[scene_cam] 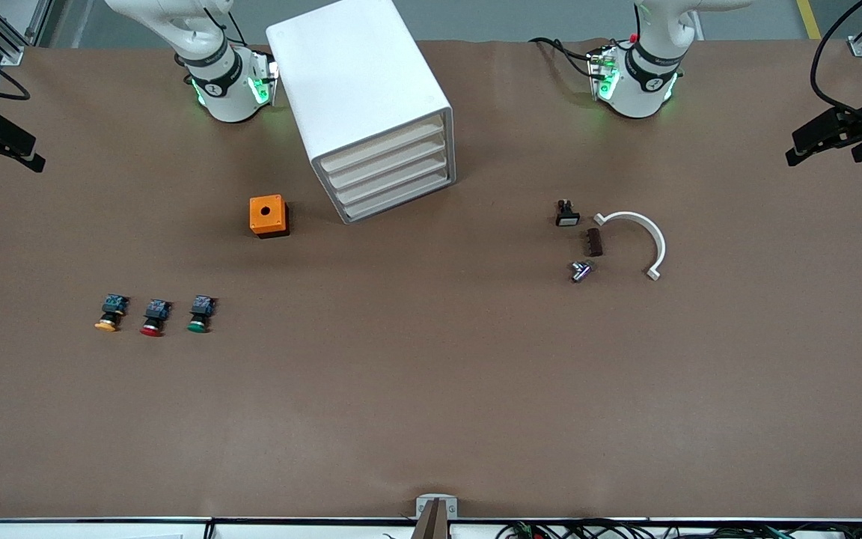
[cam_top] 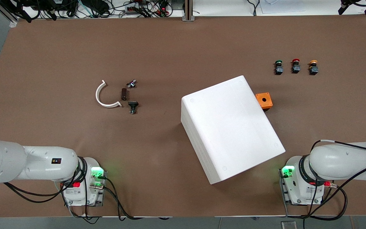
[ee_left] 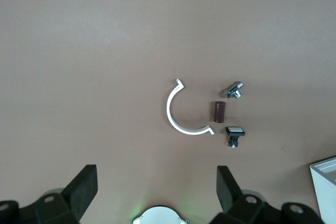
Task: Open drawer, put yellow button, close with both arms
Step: 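Move the left gripper toward the white drawer cabinet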
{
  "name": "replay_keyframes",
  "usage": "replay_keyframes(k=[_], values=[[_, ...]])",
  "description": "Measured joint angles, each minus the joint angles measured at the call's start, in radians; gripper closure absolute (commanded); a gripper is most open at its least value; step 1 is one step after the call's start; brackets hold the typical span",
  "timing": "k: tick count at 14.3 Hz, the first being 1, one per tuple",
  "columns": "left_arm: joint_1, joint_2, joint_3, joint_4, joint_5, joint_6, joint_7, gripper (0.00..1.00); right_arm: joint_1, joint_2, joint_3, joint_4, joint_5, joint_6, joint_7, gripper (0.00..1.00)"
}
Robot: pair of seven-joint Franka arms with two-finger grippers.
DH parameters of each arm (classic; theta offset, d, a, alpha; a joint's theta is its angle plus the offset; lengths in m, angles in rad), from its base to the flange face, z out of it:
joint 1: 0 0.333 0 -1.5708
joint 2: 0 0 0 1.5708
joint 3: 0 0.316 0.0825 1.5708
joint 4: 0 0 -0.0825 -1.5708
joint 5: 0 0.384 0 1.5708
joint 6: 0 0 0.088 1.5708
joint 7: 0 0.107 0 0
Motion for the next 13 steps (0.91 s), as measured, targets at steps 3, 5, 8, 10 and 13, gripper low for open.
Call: replay_keyframes(k=[3, 5, 8, 10, 13], values=[[0.012, 0.018, 0.0, -0.008, -0.001, -0.025, -0.001, 0.0, 0.0, 0.0, 0.0, 0.0, 0.0, 0.0, 0.0, 0.0], [0.011, 0.054, -0.001, -0.012, -0.002, -0.047, -0.005, 0.0, 0.0, 0.0, 0.0, -0.001, 0.0, 0.0, 0.0, 0.0], [0.006, 0.134, -0.01, -0.014, -0.005, -0.048, -0.043, 0.0, 0.0, 0.0, 0.0, -0.001, 0.0, 0.001, 0.0, 0.0], [-0.002, 0.186, -0.029, -0.014, -0.007, -0.047, -0.086, 0.0, 0.0, 0.0, 0.0, -0.001, 0.0, 0.001, 0.0, 0.0], [-0.014, 0.25, -0.069, -0.011, -0.059, -0.021, -0.229, 0.0, 0.0, 0.0, 0.0, -0.002, 0.0, 0.002, 0.0, 0.0]])
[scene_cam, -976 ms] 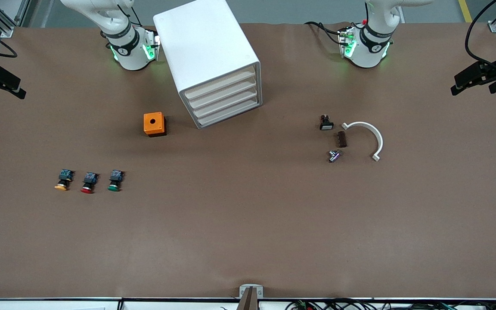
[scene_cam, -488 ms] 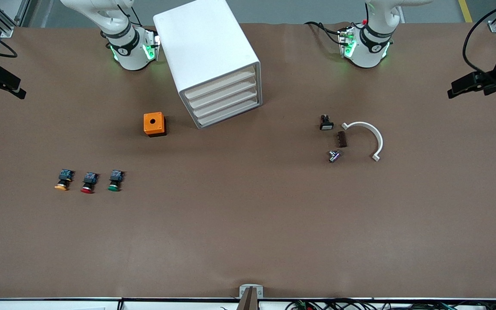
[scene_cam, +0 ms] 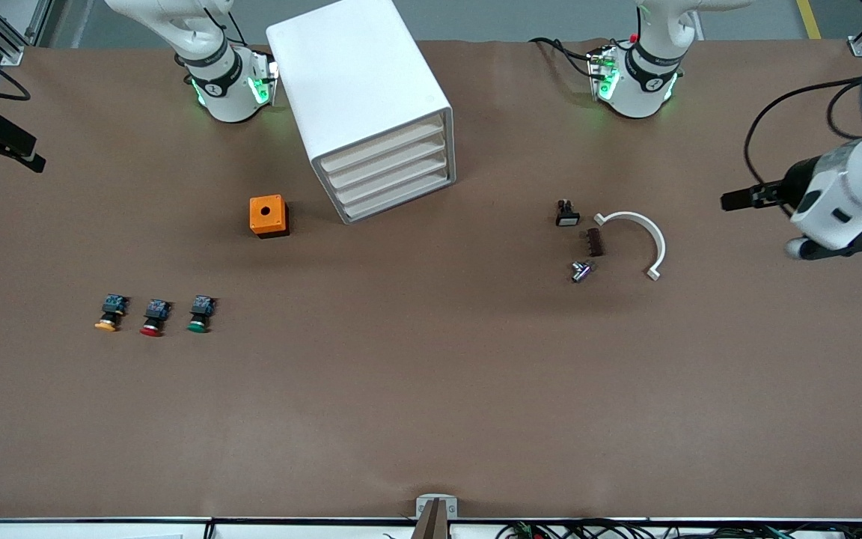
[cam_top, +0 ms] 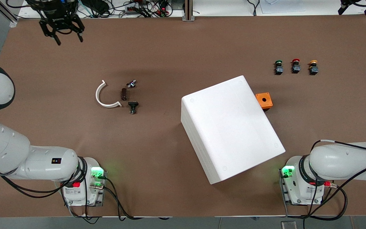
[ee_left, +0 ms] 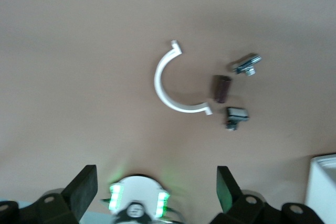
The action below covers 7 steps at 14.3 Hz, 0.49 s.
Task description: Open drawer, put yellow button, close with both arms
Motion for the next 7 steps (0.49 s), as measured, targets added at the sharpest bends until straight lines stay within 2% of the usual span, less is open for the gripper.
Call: replay_keyframes(k=[4, 7], values=[[-0.044, 0.098, -0.045, 0.022, -0.062, 0.066, -0.264, 0.0, 0.0, 0.0, 0.0, -0.001, 0.0, 0.006, 0.0, 0.0], [-0.125, 0.181, -0.053, 0.105, -0.162, 0.076, -0.537, 0.0, 0.0, 0.0, 0.001, -0.001, 0.0, 0.008, 0.0, 0.0]])
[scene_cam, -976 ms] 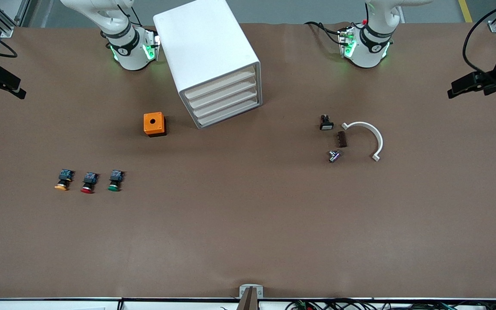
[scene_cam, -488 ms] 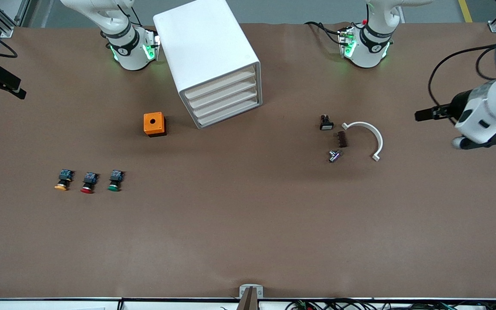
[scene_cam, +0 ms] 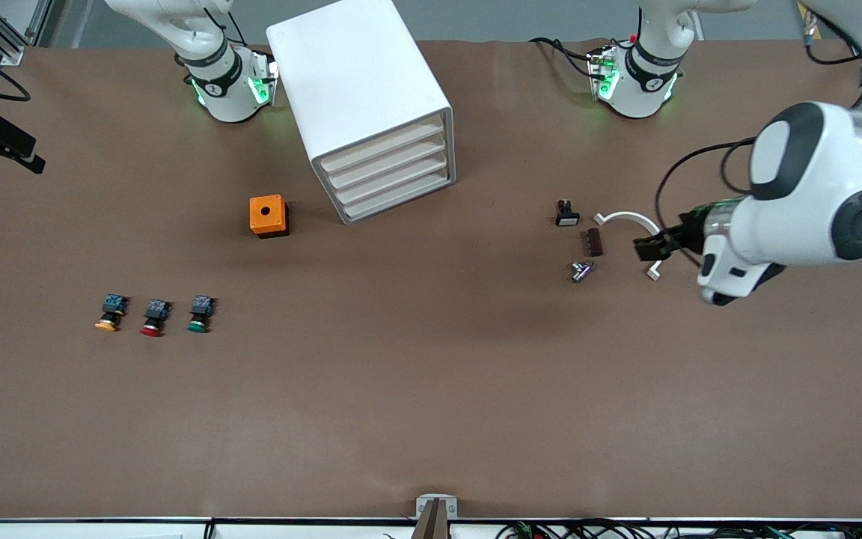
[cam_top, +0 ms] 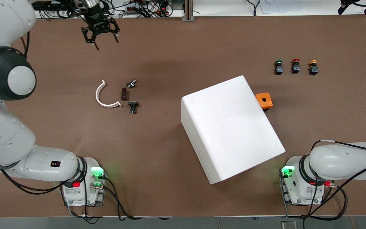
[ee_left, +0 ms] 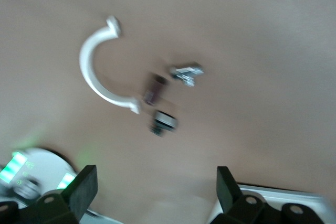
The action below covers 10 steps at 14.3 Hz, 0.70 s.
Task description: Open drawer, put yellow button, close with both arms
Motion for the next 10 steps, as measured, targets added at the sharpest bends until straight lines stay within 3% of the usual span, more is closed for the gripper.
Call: replay_keyframes(k=[5, 10], values=[[-0.087, 0.105, -0.004, 0.099, -0.214, 0.0, -0.375, 0.0, 0.0, 0.0, 0.001, 0.0, 0.0, 0.001, 0.0, 0.0], [-0.132, 0.2, -0.017, 0.128, -0.396, -0.002, -0.728, 0.0, 0.0, 0.0, 0.001, -0.001, 0.0, 0.001, 0.0, 0.0]])
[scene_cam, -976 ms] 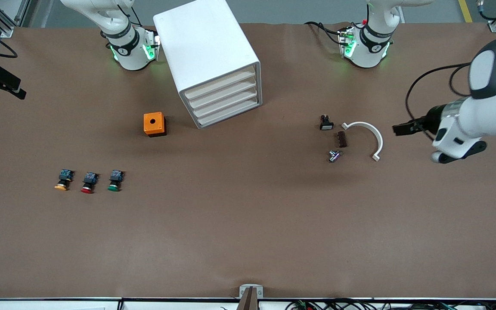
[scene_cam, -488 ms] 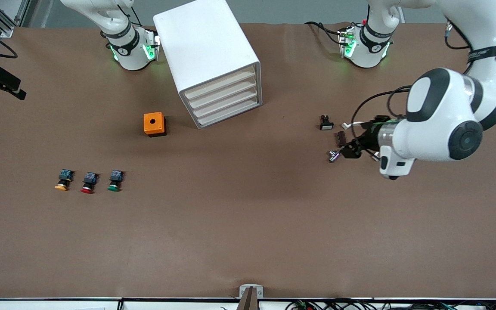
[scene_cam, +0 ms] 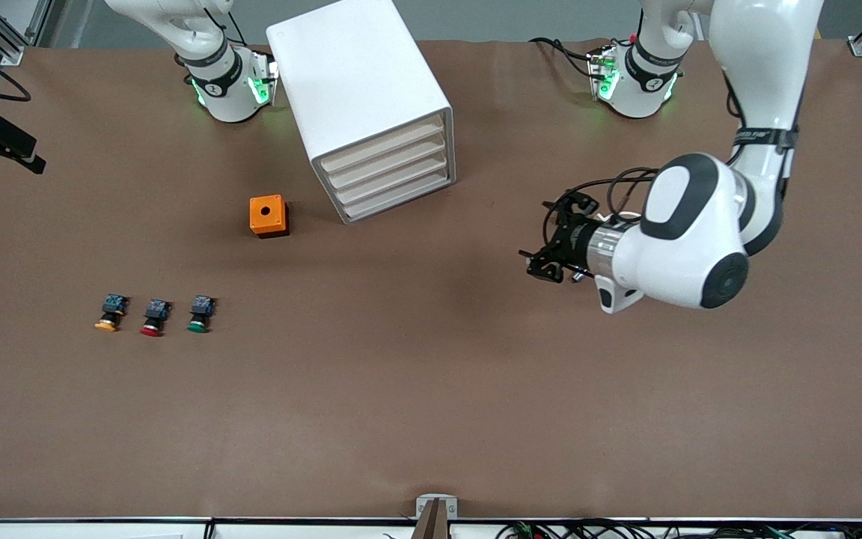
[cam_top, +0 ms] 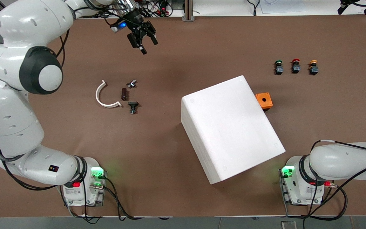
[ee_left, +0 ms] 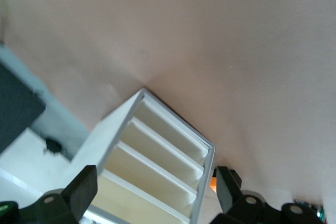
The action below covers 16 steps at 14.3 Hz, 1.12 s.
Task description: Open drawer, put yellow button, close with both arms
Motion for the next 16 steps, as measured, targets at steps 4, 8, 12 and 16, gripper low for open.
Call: replay_keyframes(k=[4, 8, 12, 16], values=[[-0.003, 0.083, -0.063, 0.004, -0.075, -0.032, -0.307, 0.0, 0.0, 0.0, 0.001, 0.0, 0.0, 0.0, 0.0, 0.0], [-0.004, 0.182, -0.113, 0.004, -0.159, -0.109, -0.514, 0.0, 0.0, 0.0, 0.002, 0.001, 0.0, 0.002, 0.0, 0.0], [-0.005, 0.233, -0.181, 0.005, -0.193, -0.183, -0.617, 0.0, 0.0, -0.001, 0.001, 0.002, 0.0, 0.002, 0.0, 0.0], [-0.034, 0.266, -0.204, 0.005, -0.254, -0.201, -0.644, 0.0, 0.0, -0.001, -0.002, 0.002, -0.001, 0.008, 0.0, 0.0]])
